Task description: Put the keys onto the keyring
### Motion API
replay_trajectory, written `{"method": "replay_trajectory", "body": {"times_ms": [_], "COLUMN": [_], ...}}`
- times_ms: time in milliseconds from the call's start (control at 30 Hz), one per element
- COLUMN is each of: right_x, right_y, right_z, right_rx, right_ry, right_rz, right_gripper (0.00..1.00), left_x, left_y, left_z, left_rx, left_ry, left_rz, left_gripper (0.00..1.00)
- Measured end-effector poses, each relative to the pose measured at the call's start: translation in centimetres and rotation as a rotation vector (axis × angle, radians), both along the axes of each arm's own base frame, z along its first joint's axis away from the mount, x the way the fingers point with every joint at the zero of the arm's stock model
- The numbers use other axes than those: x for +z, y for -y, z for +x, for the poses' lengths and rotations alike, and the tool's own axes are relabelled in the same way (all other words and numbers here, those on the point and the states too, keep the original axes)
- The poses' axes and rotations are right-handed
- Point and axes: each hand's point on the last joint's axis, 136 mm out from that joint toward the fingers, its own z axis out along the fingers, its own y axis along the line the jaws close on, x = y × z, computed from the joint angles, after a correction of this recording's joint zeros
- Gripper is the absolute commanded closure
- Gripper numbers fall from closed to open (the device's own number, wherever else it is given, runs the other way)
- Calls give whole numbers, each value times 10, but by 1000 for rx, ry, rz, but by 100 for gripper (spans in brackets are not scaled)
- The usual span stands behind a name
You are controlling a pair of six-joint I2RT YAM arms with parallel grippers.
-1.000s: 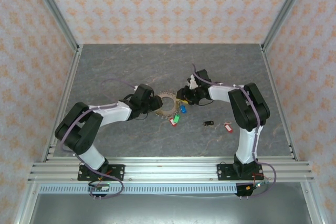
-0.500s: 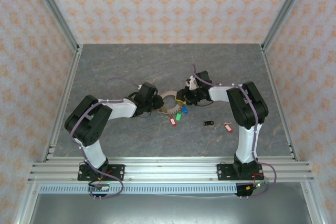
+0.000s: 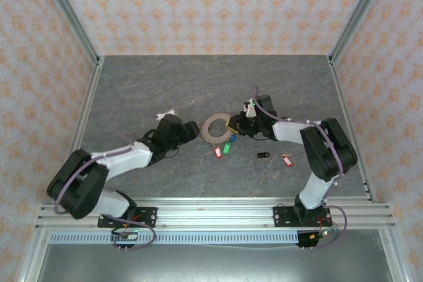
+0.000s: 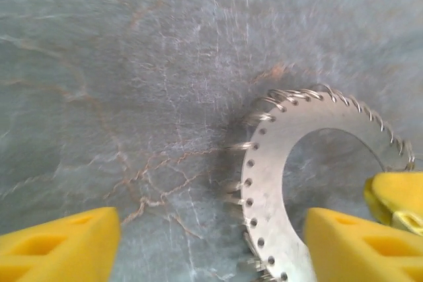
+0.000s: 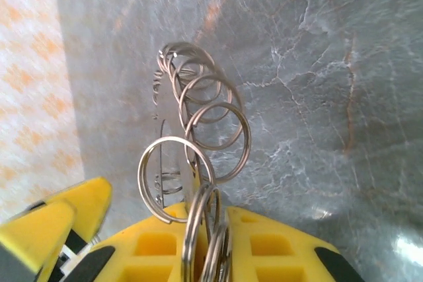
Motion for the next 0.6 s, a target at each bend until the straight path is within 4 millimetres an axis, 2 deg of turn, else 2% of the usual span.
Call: {"method": "replay_trajectory", "body": {"times_ms": [67,200,333,467,600], "right_x": [13,49,91,126,131], "right_y": [4,9,0,-8,-2], "right_z": [1,5,4,-11,-19], "right_rx": [-59,-157,-202,-237,-292], "right_ry": [26,101,202,307,343], "right_rz": [37,118,170,212,208], "right_gripper": [97,97,97,98,98], "left_x": [12,49,74,76,69], "left_y": [-8,-14,-16,-15,-9], "left_z": [-7,-13,-14,-13,-12], "left_rx": [22,45,63,66,52], "left_ry": [41,151,215,231,221], "left_rz": [-24,-86,-136,-155,-148], "left_gripper": [0,0,0,0,1]}}
